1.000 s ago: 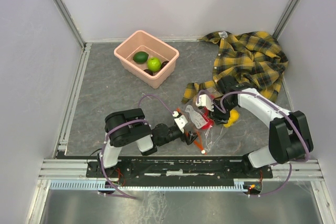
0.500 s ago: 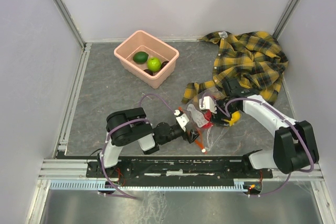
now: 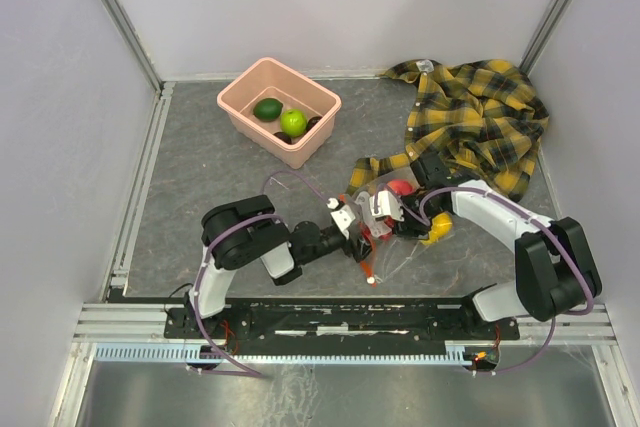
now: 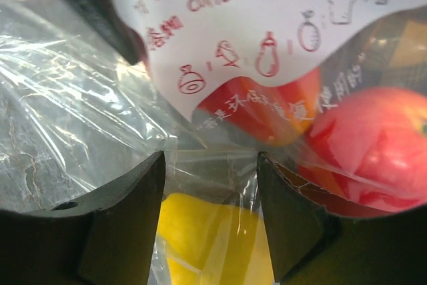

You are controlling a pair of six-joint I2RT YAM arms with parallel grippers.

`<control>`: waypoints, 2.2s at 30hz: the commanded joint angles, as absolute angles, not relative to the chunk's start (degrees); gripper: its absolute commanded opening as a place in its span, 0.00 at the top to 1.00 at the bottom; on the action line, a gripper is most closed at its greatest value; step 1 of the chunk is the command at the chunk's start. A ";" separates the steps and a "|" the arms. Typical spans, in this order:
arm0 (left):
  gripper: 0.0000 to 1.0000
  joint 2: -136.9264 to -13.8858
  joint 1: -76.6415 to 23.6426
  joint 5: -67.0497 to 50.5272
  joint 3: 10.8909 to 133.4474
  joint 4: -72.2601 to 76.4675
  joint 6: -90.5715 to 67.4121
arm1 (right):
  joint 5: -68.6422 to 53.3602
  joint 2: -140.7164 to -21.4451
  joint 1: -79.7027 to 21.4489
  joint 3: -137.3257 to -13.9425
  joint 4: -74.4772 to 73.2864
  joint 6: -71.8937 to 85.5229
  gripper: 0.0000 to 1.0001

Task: Open the zip-top bag and remove the fake food
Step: Pick up the fake fruit from the zipper food storage bag.

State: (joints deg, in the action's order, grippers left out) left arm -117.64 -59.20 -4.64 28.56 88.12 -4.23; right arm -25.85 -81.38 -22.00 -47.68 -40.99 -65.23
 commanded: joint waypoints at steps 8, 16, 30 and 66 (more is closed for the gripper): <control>0.14 -116.15 -57.82 -8.39 30.07 84.05 -2.31 | -31.02 -81.69 -23.27 -48.90 -42.67 -65.28 0.46; 0.13 -114.18 -58.58 -0.90 30.94 76.09 -2.40 | -31.44 -83.31 -23.71 -50.02 -43.79 -64.37 0.50; 0.05 -112.00 -60.68 5.96 32.91 76.69 -7.15 | -33.43 -84.51 -24.47 -50.71 -45.13 -64.13 0.54; 0.56 -100.91 -60.68 2.93 23.42 72.14 -6.99 | -33.85 -83.63 -21.84 -52.57 -46.22 -61.53 0.57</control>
State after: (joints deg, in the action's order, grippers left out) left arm -105.86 -60.51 4.38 25.32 72.10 -6.02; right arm -32.18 -84.82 -22.41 -50.48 -45.56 -61.52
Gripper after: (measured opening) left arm 0.720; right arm 0.430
